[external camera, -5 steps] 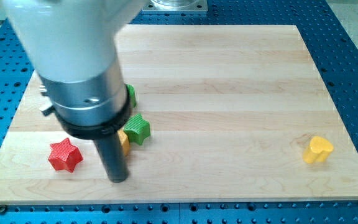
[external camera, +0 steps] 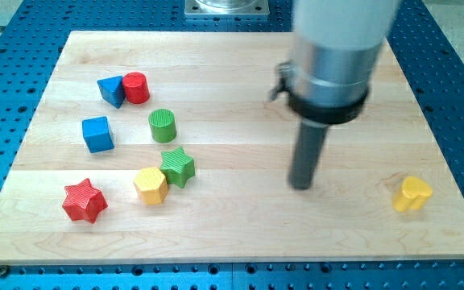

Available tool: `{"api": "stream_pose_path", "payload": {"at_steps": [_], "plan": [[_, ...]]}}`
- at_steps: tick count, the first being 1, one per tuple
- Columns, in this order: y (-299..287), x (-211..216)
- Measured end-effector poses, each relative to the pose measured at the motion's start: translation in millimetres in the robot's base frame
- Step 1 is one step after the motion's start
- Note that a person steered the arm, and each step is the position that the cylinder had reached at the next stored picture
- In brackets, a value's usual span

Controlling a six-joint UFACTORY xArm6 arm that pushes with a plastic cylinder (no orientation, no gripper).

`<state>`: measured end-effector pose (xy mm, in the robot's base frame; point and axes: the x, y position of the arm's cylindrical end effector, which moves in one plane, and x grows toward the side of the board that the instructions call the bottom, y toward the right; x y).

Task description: Slide the heart into the red star

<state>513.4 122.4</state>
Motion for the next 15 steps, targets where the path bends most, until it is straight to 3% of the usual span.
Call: {"api": "stream_pose_path", "payload": {"at_steps": [1,2,3,5,6,7,9,12,14,15], "plan": [[100,-14],[176,13],[172,49],[43,53],[62,56],[86,24],[12,19],[-25,24],[-19,66],[-67,86]]}}
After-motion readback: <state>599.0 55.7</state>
